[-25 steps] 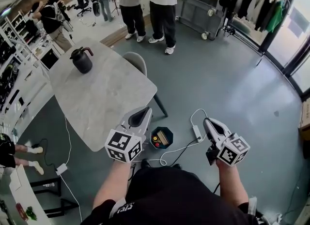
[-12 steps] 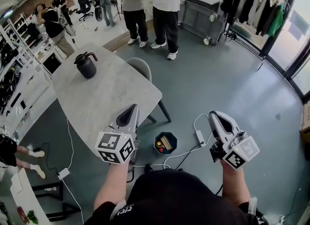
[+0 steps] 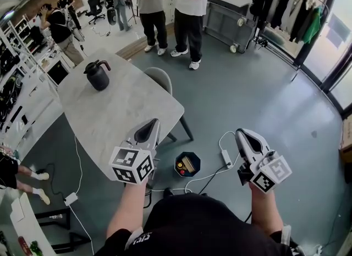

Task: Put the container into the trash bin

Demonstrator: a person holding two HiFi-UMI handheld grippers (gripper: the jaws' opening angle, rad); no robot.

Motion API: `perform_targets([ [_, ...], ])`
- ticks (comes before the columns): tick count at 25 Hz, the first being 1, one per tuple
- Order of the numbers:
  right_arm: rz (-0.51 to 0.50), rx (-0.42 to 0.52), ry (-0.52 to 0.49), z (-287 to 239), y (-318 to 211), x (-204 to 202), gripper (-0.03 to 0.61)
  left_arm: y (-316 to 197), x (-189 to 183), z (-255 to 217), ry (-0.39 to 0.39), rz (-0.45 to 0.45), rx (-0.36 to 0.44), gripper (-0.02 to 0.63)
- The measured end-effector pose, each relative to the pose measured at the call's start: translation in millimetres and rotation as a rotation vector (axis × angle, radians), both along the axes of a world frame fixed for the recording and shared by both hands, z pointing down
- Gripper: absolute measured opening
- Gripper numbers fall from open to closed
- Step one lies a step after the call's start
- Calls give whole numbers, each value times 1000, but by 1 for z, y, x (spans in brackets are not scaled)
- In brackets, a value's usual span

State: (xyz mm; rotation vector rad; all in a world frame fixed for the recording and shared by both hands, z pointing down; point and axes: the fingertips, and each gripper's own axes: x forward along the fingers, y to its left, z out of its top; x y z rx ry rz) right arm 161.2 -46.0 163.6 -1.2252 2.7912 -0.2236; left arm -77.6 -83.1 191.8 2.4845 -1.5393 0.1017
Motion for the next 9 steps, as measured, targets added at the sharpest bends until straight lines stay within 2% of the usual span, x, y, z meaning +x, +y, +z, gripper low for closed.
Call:
perform_targets([
  [9, -20, -11, -6, 4, 10, -1, -9, 7, 8, 9, -3, 30, -7, 9],
])
